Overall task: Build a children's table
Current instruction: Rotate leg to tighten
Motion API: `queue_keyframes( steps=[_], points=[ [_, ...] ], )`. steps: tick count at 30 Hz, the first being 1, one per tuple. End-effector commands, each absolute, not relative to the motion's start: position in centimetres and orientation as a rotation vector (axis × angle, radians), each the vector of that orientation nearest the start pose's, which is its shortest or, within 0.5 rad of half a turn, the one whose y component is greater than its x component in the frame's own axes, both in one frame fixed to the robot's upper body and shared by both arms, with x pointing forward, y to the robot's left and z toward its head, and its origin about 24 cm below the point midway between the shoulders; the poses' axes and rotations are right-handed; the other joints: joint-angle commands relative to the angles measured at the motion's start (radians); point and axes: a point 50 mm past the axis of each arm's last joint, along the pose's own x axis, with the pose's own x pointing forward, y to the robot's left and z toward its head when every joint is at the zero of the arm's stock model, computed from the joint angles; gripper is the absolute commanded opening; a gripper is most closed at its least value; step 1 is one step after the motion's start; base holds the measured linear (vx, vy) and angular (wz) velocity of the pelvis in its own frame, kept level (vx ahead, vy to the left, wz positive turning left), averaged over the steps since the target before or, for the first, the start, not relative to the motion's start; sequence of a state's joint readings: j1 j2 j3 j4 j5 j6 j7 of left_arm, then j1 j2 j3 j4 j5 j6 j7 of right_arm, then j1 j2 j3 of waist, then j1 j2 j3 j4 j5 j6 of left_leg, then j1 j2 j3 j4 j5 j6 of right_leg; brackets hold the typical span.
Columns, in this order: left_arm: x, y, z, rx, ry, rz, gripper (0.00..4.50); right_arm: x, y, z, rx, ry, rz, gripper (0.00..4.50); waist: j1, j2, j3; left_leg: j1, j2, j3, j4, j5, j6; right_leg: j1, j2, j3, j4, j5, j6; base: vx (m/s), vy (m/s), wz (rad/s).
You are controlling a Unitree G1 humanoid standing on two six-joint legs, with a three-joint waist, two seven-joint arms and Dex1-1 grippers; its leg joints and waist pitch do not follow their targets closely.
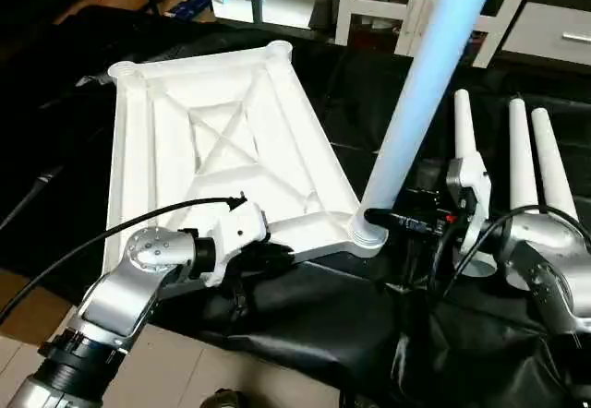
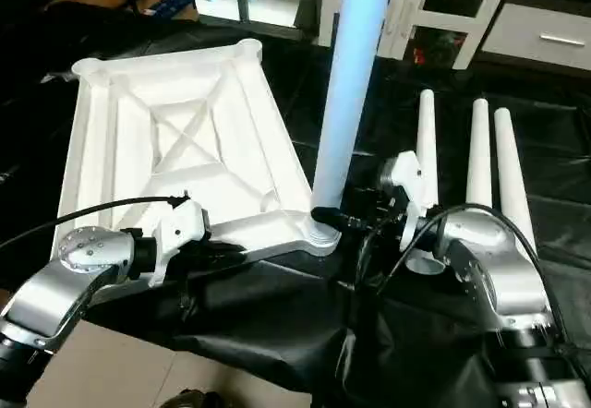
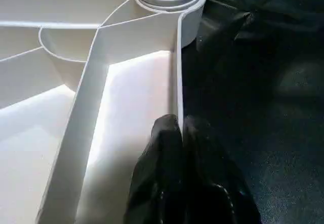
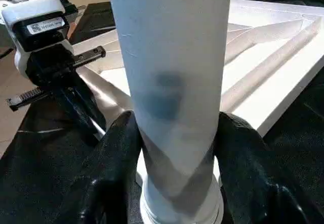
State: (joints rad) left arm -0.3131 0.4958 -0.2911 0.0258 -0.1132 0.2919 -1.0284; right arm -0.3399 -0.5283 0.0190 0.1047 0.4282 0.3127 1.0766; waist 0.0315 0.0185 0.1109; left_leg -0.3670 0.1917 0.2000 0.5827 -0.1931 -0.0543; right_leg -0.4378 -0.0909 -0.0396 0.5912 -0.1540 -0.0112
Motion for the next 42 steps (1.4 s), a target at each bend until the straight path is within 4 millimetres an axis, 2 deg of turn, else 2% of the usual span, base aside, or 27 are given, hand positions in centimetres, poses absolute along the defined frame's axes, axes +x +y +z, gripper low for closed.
queue_keyframes(
  steps=[1,4,6,7,8,10,11,12,13,14,15,17,18,20,23,25,26,27,29,30,31,33,35,36,38,40,42],
  points=[
    [26.1,12.6,6.2,0.367,0.351,-1.316,0.0,28.8,-18.5,10.6,-0.047,0.154,1.112,1.86,0.003,-0.008,-0.065,0.007,0.029,-0.01,-0.06,-0.127,0.112,0.064,-0.035,0.033,-0.053,-0.139,-0.275,0.0,0.0,0.0],
    [26.1,12.6,6.2,0.368,0.352,-1.312,0.0,28.9,-18.7,10.5,-0.053,0.162,1.1,1.86,0.002,-0.01,-0.062,0.007,0.029,-0.01,-0.062,-0.15,0.103,0.062,-0.034,0.033,-0.057,-0.178,-0.265,0.0,0.0,0.0],
    [26.2,12.4,6.1,0.381,0.353,-1.3,0.0,29.4,-19.1,10.2,-0.078,0.171,1.026,1.86,0.002,-0.011,-0.06,0.007,0.029,-0.011,-0.064,-0.166,0.093,0.06,-0.035,0.033,-0.06,-0.211,-0.252,0.0,0.0,0.0],
    [26.5,12.1,6.0,0.381,0.36,-1.253,0.0,30.2,-19.3,9.7,-0.081,0.18,0.899,1.86,0.001,-0.011,-0.06,0.007,0.03,-0.011,-0.064,-0.17,0.09,0.059,-0.035,0.034,-0.061,-0.217,-0.249,0.0,0.0,0.0],
    [26.5,12.1,6.0,0.381,0.36,-1.253,0.0,30.2,-19.3,9.7,-0.081,0.18,0.899,1.86,0.0,-0.009,-0.059,0.007,0.03,-0.01,-0.064,-0.171,0.086,0.058,-0.035,0.034,-0.062,-0.221,-0.247,0.0,0.0,0.0],
    [27.3,10.9,5.9,0.378,0.351,-1.156,0.0,31.5,-19.3,8.6,-0.034,0.2,0.673,1.84,-0.008,-0.008,-0.057,0.007,0.028,-0.011,-0.066,-0.188,0.055,0.056,-0.035,0.034,-0.067,-0.273,-0.23,0.0,0.0,0.0],
    [28.0,9.1,5.8,0.342,0.345,-1.063,0.0,32.4,-18.6,7.4,0.052,0.218,0.47,1.84,-0.016,-0.009,-0.052,0.001,0.025,-0.013,-0.07,-0.207,0.033,0.054,-0.034,0.032,-0.072,-0.328,-0.214,0.0,0.0,0.0],
    [28.0,9.1,5.8,0.342,0.345,-1.063,0.0,32.4,-18.6,7.4,0.052,0.218,0.47,1.84,-0.018,-0.009,-0.051,0.004,0.025,-0.014,-0.072,-0.222,0.019,0.051,-0.035,0.031,-0.077,-0.366,-0.201,0.0,0.0,0.0],
    [28.4,7.3,5.8,0.318,0.341,-1.013,0.0,32.8,-17.8,6.6,0.103,0.24,0.352,1.84,-0.02,-0.016,-0.057,0.006,0.022,-0.018,-0.07,-0.233,0.006,0.054,-0.036,0.031,-0.081,-0.398,-0.171,0.0,0.0,0.0],
    [28.4,7.3,5.8,0.318,0.341,-1.013,0.0,32.8,-17.8,6.6,0.103,0.24,0.352,1.84,-0.02,-0.016,-0.057,0.006,0.022,-0.018,-0.07,-0.233,0.006,0.054,-0.036,0.031,-0.081,-0.398,-0.171,0.0,0.0,0.0],
    [28.8,5.8,5.9,0.305,0.334,-0.973,0.0,33.1,-16.8,6.0,0.14,0.251,0.279,1.84,-0.023,-0.011,-0.048,0.007,0.02,-0.017,-0.075,-0.282,0.009,0.044,-0.032,0.029,-0.093,-0.454,-0.148,0.0,0.0,0.0],
    [29.0,5.0,6.0,0.291,0.327,-0.96,0.0,33.3,-16.2,5.8,0.161,0.252,0.256,1.84,-0.024,-0.015,-0.052,0.012,0.017,-0.018,-0.073,-0.3,0.005,0.039,-0.033,0.029,-0.099,-0.486,-0.123,0.0,0.0,0.0],
    [29.1,4.0,6.3,0.284,0.313,-0.977,0.0,33.7,-15.4,5.8,0.177,0.245,0.225,1.84,-0.022,-0.012,-0.053,0.012,0.017,-0.019,-0.075,-0.299,0.005,0.039,-0.031,0.029,-0.097,-0.476,-0.121,0.0,0.0,0.0],
    [28.9,2.9,6.8,0.281,0.292,-1.024,0.0,34.2,-13.9,6.1,0.182,0.233,0.221,1.84,-0.027,-0.011,-0.052,0.004,0.017,-0.022,-0.08,-0.317,0.004,0.04,-0.031,0.025,-0.098,-0.473,-0.108,0.0,0.0,0.0],
    [28.7,3.4,7.0,0.308,0.269,-1.081,0.0,34.4,-13.6,6.9,0.143,0.196,0.267,1.84,-0.025,-0.01,-0.055,0.001,0.019,-0.027,-0.084,-0.31,0.008,0.047,-0.031,0.022,-0.094,-0.411,-0.109,0.0,0.0,0.0],
    [28.4,4.9,6.8,0.351,0.252,-1.137,0.0,34.2,-14.0,8.1,0.106,0.134,0.391,1.84,-0.029,-0.008,-0.056,-0.004,0.02,-0.026,-0.085,-0.296,0.013,0.052,-0.031,0.023,-0.089,-0.357,-0.125,0.0,0.0,0.0],
    [28.0,6.0,6.8,0.368,0.243,-1.186,0.0,33.8,-14.4,8.8,0.074,0.103,0.474,1.84,-0.029,-0.01,-0.057,-0.006,0.022,-0.027,-0.085,-0.293,0.025,0.057,-0.031,0.023,-0.086,-0.321,-0.137,0.0,0.0,0.0],
    [27.2,8.0,6.4,0.385,0.276,-1.247,0.0,32.8,-15.6,9.8,0.007,0.066,0.624,2.54,-0.026,-0.006,-0.057,-0.002,0.024,-0.025,-0.084,-0.288,0.041,0.056,-0.032,0.024,-0.083,-0.293,-0.15,0.0,0.0,0.0],
    [27.0,9.0,6.2,0.393,0.302,-1.259,0.0,32.2,-16.3,10.2,-0.027,0.064,0.684,2.54,-0.022,-0.003,-0.059,0.006,0.027,-0.018,-0.078,-0.26,0.061,0.05,-0.03,0.029,-0.077,-0.222,-0.187,0.056,-0.01,0.04],
    [26.8,9.7,6.1,0.399,0.318,-1.263,0.0,31.8,-16.9,10.4,-0.045,0.068,0.723,2.75,-0.019,-0.001,-0.059,0.008,0.025,-0.015,-0.078,-0.249,0.071,0.051,-0.027,0.028,-0.077,-0.204,-0.197,0.062,-0.022,0.1],
    [26.7,10.3,6.0,0.406,0.331,-1.265,0.0,31.4,-17.4,10.6,-0.061,0.073,0.755,2.9,-0.011,0.0,-0.06,0.021,0.03,-0.007,-0.072,-0.217,0.085,0.043,-0.026,0.031,-0.074,-0.153,-0.228,0.053,-0.017,0.12],
    [26.2,11.8,5.8,0.401,0.362,-1.289,0.0,30.0,-19.0,11.3,-0.123,0.106,0.864,2.97,0.007,0.0,-0.063,0.014,0.031,-0.005,-0.069,-0.118,0.114,0.057,-0.026,0.032,-0.055,-0.045,-0.267,0.052,-0.01,0.09],
    [25.7,12.7,5.9,0.393,0.381,-1.31,0.0,28.8,-20.2,11.5,-0.17,0.163,0.949,3.09,0.015,0.002,-0.063,0.015,0.031,-0.005,-0.064,-0.067,0.139,0.059,-0.025,0.032,-0.045,0.034,-0.285,0.058,0.008,0.03],
    [25.6,12.9,5.9,0.391,0.384,-1.317,0.0,28.5,-20.4,11.6,-0.185,0.179,0.973,3.31,0.02,0.002,-0.063,0.017,0.032,-0.004,-0.062,-0.049,0.155,0.059,-0.026,0.033,-0.043,0.059,-0.293,0.055,0.011,0.03],
    [25.4,13.3,6.0,0.394,0.383,-1.329,0.0,28.0,-21.1,11.8,-0.216,0.2,1.004,3.39,0.024,-0.002,-0.062,0.014,0.032,-0.004,-0.06,-0.048,0.164,0.061,-0.03,0.033,-0.043,0.049,-0.299,0.0,0.0,0.0],
    [25.3,13.3,6.0,0.395,0.38,-1.341,0.0,27.9,-21.3,12.0,-0.233,0.199,1.023,3.39,0.022,-0.003,-0.059,0.011,0.032,-0.005,-0.064,-0.08,0.155,0.062,-0.033,0.032,-0.049,-0.019,-0.293,0.0,0.0,0.0],
    [25.3,13.3,6.0,0.397,0.378,-1.345,0.0,27.9,-21.2,12.0,-0.238,0.2,1.024,3.39,0.018,-0.004,-0.054,0.011,0.034,-0.006,-0.069,-0.134,0.125,0.061,-0.036,0.033,-0.06,-0.122,-0.275,0.0,0.0,0.0]
  ],
)
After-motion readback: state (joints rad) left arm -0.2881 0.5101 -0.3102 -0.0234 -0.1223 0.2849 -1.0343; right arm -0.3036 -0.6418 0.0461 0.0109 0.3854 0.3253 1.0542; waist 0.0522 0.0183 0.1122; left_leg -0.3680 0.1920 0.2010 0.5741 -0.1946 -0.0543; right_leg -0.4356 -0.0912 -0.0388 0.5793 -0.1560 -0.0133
